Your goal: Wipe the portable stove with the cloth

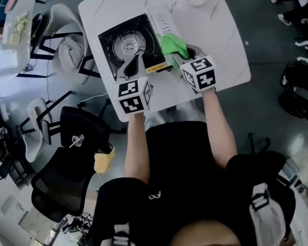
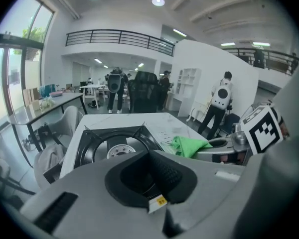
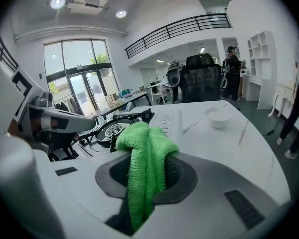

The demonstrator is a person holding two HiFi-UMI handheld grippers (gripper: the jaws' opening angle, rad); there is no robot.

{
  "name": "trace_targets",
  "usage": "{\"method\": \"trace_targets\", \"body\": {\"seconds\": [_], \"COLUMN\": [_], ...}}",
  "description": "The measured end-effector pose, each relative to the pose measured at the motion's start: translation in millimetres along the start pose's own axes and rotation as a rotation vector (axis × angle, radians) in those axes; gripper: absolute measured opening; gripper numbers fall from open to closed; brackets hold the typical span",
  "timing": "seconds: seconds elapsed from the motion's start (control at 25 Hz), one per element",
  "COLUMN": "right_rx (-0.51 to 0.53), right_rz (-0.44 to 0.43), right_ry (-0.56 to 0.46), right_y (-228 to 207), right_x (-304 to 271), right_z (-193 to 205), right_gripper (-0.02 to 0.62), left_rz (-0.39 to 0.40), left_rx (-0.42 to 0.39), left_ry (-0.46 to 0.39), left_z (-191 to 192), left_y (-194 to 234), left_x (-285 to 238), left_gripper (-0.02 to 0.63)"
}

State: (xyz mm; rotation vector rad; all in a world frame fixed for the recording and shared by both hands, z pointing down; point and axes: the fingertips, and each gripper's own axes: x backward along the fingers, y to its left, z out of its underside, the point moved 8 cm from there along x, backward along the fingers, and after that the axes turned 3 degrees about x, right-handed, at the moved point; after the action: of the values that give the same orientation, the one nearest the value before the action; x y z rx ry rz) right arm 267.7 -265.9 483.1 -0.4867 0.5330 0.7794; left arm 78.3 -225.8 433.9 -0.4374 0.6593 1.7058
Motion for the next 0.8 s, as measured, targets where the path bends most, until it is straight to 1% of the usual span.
{"method": "trace_targets", "body": {"seconds": [0.04, 0.12, 0.24, 0.4, 0.56, 0.8], "right_rx": [-0.001, 0.007, 0.025, 0.034, 0.073, 0.083], "right_rz": [0.013, 0.025, 0.013, -0.009, -0.009, -0.036], "right_ry": [0.001, 0.007, 0.018, 0.019, 0.044, 0.04], "right_y": [-3.6, -9.3, -11.8, -14.7, -17.9, -26.1], "right_x": [-2.4, -7.7, -14.3, -26.1, -36.9, -54.9], "right_z": [-2.3, -6.2, -9.7, -16.9, -29.4, -42.4], "right_gripper": [0.063, 0.064, 0.064, 0.066, 0.066, 0.067], "left_rz": [0.005, 0.006, 0.005, -0.026, -0.022, -0.048], "left_rx": [0.019, 0.024, 0.039, -0.018, -0.003, 0.02], "left_ry": [0.002, 0.009, 0.019, 0.047, 0.042, 0.04], "left_z": [-0.7, -2.7, -4.0, -7.7, -14.3, -21.8], "left_y": [0.6, 0.2, 1.1, 3.7, 6.6, 20.6], "left_x": [-1.4, -5.0, -10.0, -16.3, -21.5, -30.9], "left_gripper": [-0.002, -0.002, -0.002, -0.002, -0.002, -0.002]}}
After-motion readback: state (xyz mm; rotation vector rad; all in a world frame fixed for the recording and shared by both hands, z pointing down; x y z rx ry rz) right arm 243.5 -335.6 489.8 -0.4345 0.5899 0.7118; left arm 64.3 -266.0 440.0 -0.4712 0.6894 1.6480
